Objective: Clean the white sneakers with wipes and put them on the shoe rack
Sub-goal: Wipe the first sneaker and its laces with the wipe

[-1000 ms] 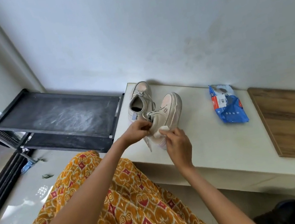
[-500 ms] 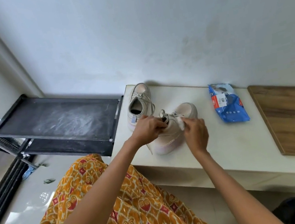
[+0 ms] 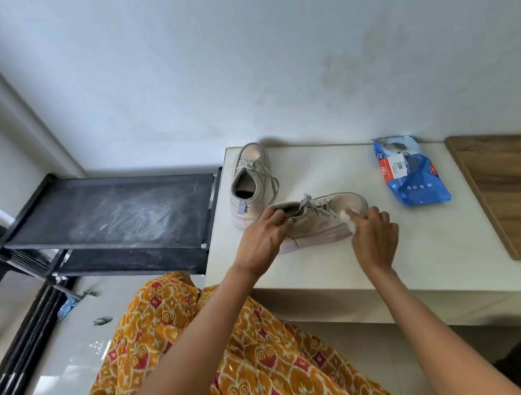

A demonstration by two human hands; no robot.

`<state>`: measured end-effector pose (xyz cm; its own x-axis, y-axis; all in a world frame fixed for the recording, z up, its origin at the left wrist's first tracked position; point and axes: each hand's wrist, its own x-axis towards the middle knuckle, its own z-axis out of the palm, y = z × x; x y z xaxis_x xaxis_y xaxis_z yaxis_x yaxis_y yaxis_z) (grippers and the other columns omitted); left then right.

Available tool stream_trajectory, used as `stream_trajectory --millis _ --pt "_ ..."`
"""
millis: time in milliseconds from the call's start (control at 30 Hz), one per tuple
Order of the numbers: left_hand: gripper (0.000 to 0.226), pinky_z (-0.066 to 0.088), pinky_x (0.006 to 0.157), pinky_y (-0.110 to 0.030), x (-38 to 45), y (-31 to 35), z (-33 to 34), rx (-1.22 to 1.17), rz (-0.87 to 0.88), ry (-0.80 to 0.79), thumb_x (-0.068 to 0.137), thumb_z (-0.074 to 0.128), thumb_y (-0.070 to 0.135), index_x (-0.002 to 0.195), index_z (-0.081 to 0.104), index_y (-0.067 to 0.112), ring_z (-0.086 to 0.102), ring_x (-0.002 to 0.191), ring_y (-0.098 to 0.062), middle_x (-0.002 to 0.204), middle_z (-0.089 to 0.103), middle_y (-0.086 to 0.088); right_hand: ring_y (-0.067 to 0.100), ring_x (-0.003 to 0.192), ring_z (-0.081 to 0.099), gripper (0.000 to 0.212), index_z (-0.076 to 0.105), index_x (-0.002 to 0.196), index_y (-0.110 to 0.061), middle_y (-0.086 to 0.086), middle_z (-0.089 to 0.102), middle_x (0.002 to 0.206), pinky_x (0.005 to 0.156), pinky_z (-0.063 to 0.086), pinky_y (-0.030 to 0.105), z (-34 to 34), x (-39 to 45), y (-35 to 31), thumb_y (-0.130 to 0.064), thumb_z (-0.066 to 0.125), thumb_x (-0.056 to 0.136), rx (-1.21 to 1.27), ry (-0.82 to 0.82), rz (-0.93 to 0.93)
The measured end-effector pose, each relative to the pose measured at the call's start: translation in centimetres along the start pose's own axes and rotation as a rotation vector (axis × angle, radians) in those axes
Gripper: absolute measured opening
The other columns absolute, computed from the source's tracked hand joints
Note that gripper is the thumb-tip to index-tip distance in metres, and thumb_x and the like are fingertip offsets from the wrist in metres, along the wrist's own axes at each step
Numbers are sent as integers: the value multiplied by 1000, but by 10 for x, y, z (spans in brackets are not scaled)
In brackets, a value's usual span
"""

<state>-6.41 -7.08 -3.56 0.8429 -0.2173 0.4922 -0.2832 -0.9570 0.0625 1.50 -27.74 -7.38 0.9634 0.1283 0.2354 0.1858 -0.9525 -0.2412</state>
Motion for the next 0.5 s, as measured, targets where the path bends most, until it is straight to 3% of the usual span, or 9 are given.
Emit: stream_trajectory --millis 100,200,267,400,500 --pt "28 51 57 -29 -6 6 3 80 -13 -8 85 47 10 107 64 5 52 85 -22 89 57 -6 33 95 51 38 65 118 -21 13 59 103 73 38 39 -8 12 -7 -8 65 83 16 -21 19" --pt "44 52 88 -35 -21 18 13 177 -51 -65 91 34 23 121 59 1 57 93 -26 99 61 -8 35 98 54 43 64 120 -18 14 60 106 74 45 41 -4 -5 -33 -3 66 80 110 31 -145" --pt "57 39 104 -40 -30 23 19 253 -79 -161 91 29 33 130 52 -2 58 113 -32 118 62 -15 34 91 56 50 62 122 -20 14 60 101 71 46 41 3 -18 -31 3 65 77 85 37 -181" --pt "68 23 113 -45 -34 27 24 301 -112 -302 93 20 44 140 35 -4 43 130 -36 136 49 -22 31 90 54 41 60 123 -25 13 58 101 71 40 37 1 -7 5 -7 59 85 -103 -21 -129" --pt "72 20 114 -45 -31 33 25 329 -129 -311 93 37 49 142 28 -3 40 133 -36 139 47 -22 32 97 51 39 59 123 -23 14 56 106 75 38 39 -12 15 3 -8 57 87 -86 -30 -37"
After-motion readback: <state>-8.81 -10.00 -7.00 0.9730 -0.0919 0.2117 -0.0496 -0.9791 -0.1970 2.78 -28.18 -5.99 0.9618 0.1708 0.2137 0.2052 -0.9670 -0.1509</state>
